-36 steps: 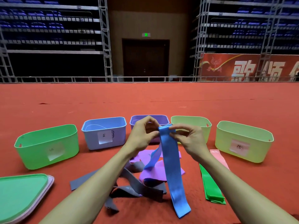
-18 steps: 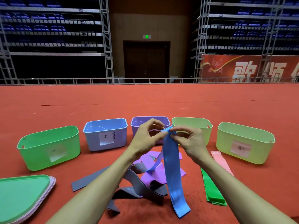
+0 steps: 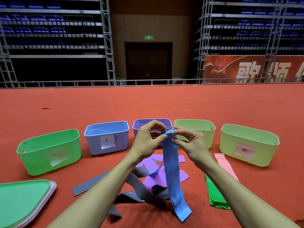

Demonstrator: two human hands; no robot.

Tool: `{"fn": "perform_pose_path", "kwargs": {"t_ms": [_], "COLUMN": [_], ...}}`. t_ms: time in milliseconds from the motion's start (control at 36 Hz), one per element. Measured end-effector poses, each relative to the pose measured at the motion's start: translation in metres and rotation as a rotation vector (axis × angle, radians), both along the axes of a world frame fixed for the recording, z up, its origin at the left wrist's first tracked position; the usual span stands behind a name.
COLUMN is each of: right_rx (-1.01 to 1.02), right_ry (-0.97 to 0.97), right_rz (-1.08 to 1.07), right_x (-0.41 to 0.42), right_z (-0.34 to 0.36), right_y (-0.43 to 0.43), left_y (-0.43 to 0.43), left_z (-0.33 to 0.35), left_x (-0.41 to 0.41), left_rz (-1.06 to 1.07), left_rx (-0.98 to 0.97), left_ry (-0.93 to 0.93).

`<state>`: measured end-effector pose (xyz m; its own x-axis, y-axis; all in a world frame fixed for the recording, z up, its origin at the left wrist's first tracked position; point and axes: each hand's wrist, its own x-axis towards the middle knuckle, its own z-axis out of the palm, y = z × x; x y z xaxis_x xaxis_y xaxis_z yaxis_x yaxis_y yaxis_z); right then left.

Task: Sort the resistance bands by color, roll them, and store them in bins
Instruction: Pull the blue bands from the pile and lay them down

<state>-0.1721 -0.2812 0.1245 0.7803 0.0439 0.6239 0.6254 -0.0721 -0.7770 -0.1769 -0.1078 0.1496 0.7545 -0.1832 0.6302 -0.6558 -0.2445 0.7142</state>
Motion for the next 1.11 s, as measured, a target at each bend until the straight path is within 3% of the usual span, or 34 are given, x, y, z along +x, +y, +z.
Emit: {"fn": "perform_pose_path", "kwargs": {"t_ms": [417,639,944,1111], "right_rx": [0.049,-0.036,-0.148,-0.202], "right_ry": [-0.043,-0.057,-0.099,-0.135], "right_rz": [-0.008,-0.041,-0.161,-0.22], "right_x": [-0.002,-0.004,0.004,0.008], "right_z": [0.002,0.003,0.014,0.017], "right_y": [0.005,0.004,-0.005,-0.009], "left_y": [-0.002,-0.004,-0.005,-0.01], "left_z": [0.001,0.007,-0.012,-0.044], "left_x": [0.006,0.009,0.002,0.003], "left_rz": [0.12,0.118,-0.145,-0.125], "left_rx": [-0.035,-0.048,0.038,0.109], "left_ry": [-0.006,-0.016,0.093,0.139]}}
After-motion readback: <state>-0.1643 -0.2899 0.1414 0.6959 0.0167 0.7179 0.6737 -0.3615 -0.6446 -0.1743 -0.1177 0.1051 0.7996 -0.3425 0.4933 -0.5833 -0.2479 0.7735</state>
